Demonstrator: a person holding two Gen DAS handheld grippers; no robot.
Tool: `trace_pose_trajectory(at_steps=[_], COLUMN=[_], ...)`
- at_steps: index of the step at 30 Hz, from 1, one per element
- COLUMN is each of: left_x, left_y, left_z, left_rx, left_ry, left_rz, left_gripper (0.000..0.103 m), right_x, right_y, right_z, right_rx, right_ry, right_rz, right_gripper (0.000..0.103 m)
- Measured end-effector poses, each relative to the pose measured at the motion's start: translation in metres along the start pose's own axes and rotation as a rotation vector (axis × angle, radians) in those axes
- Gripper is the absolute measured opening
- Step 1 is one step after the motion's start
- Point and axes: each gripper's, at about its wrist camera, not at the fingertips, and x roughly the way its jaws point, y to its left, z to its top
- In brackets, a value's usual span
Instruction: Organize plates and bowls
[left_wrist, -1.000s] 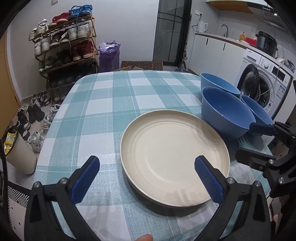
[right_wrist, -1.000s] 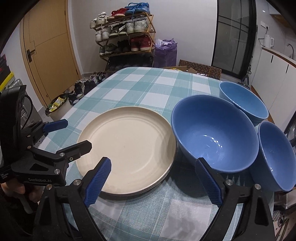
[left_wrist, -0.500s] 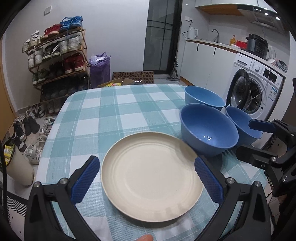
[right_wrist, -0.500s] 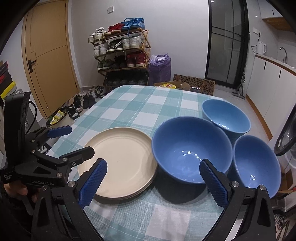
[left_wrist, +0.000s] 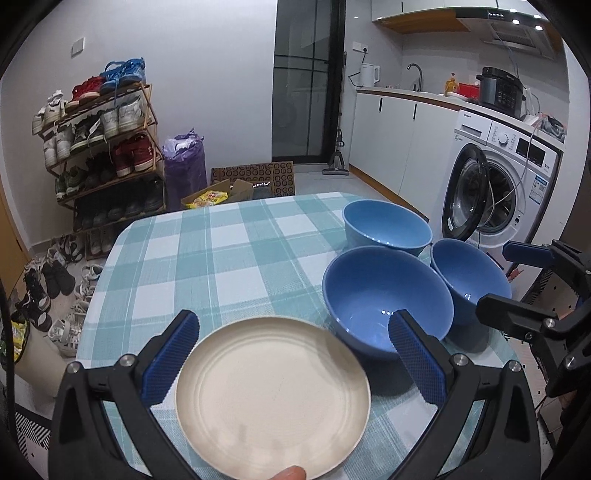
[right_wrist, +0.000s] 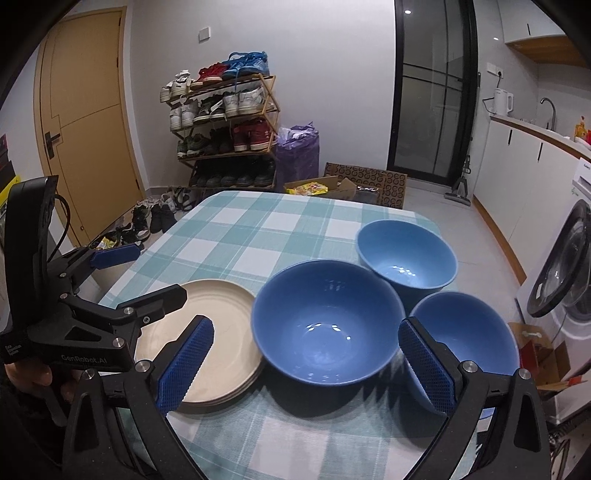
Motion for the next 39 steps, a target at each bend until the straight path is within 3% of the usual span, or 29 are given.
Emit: trace_pose_trajectory(at_steps=[16, 39], left_x=[0.028, 0.081], left_y=[-0.031, -0.055], left_z=[0.033, 0.071], left_rx=[0.055, 0.094], left_ry=[-0.018, 0.036], left_rz=[0.024, -0.005], left_gripper=[0.103, 0.103], right_x=[-0.016, 0.025], right_y=[-0.058, -0.131], right_z=[0.024, 0.043], right_rx=[0.056, 0.172], right_ry=[-0.044, 0.006], right_rz=[-0.053, -0.121], right_gripper=[0.102, 0.102])
